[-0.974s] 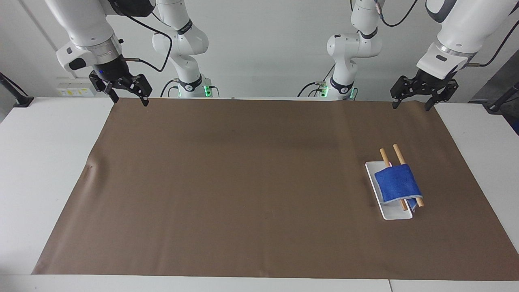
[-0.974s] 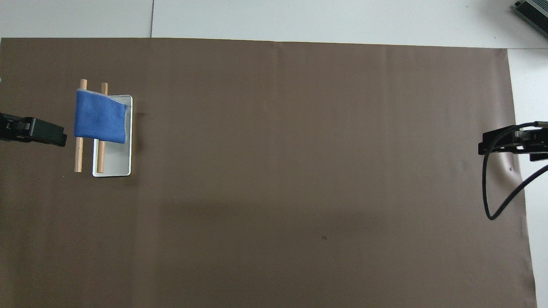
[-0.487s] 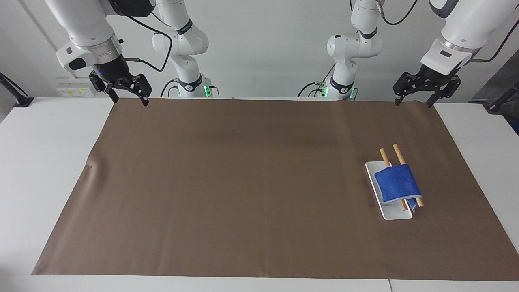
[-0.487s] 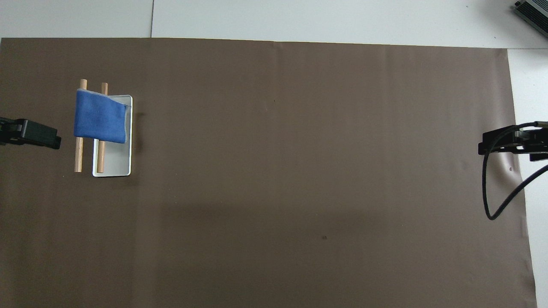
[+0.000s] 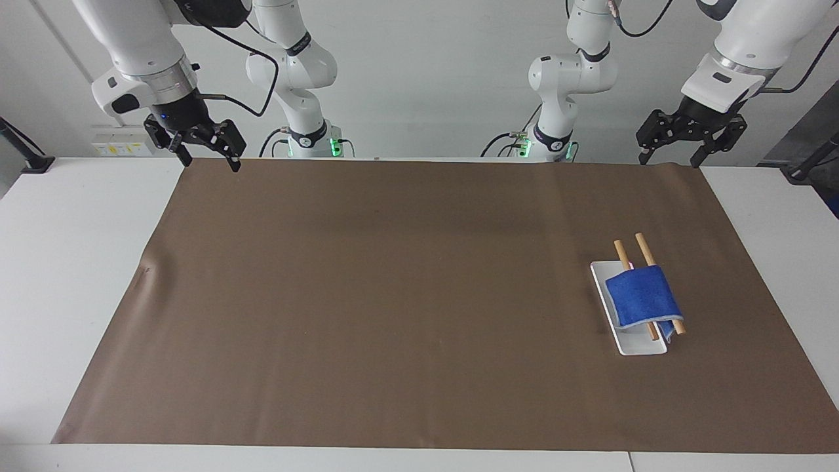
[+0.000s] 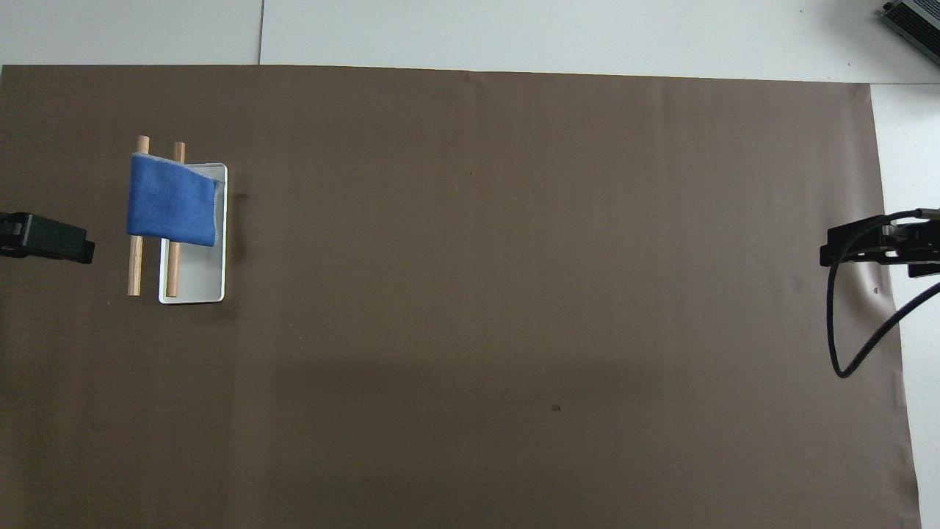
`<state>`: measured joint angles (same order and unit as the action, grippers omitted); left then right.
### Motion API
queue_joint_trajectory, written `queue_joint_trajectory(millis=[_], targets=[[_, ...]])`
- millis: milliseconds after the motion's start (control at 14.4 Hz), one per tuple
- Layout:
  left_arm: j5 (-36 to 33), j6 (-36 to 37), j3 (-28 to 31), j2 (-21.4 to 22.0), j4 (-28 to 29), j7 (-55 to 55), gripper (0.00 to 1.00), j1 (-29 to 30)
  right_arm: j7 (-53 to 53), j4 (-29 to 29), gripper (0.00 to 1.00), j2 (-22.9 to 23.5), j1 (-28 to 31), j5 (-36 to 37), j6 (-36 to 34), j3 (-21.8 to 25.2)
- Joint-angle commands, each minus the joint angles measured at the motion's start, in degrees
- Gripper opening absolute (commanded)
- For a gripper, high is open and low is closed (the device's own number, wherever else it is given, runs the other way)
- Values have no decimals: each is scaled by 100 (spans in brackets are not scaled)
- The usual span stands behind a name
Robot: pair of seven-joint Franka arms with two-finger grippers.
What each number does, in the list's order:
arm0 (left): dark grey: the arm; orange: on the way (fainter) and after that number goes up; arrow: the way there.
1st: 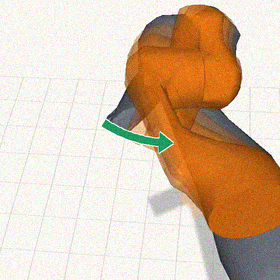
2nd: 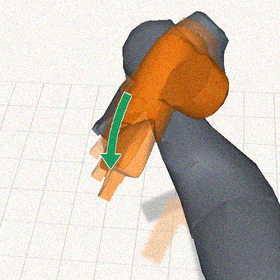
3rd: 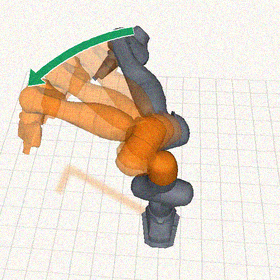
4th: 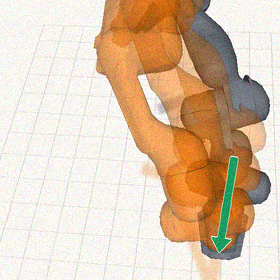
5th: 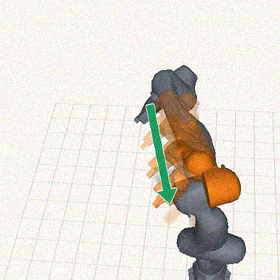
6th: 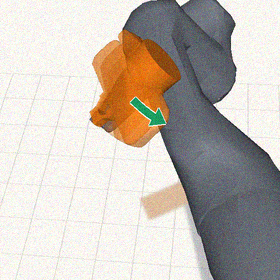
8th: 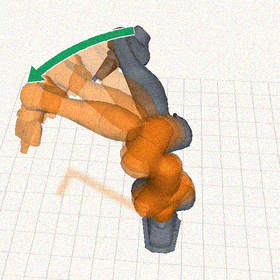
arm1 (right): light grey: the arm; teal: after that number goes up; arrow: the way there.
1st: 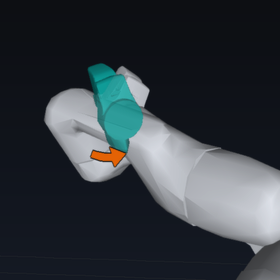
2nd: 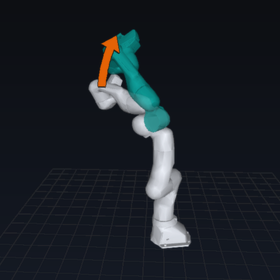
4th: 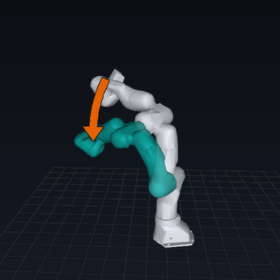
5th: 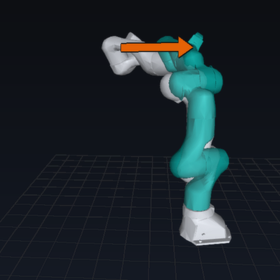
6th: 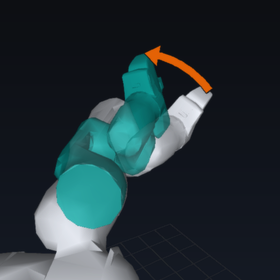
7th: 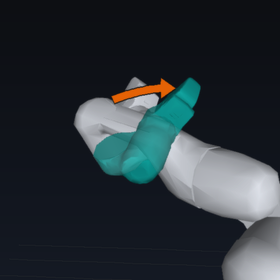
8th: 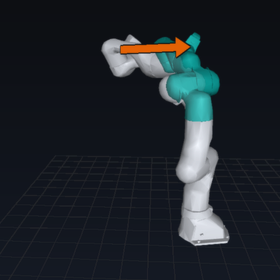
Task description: Right arm passes towel to left arm to hang
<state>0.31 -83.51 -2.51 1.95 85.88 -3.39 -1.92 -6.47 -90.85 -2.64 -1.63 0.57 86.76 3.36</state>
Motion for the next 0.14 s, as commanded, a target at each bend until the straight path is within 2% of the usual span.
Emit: queue_joint_trajectory(millis=[0, 70], targets=[[83, 72, -39, 51, 8, 40, 100, 61, 32, -126, 100, -87, 66, -84, 60, -28], [83, 72, -39, 51, 8, 40, 100, 61, 41, -126, 100, -87, 75, -92, 60, -28]])
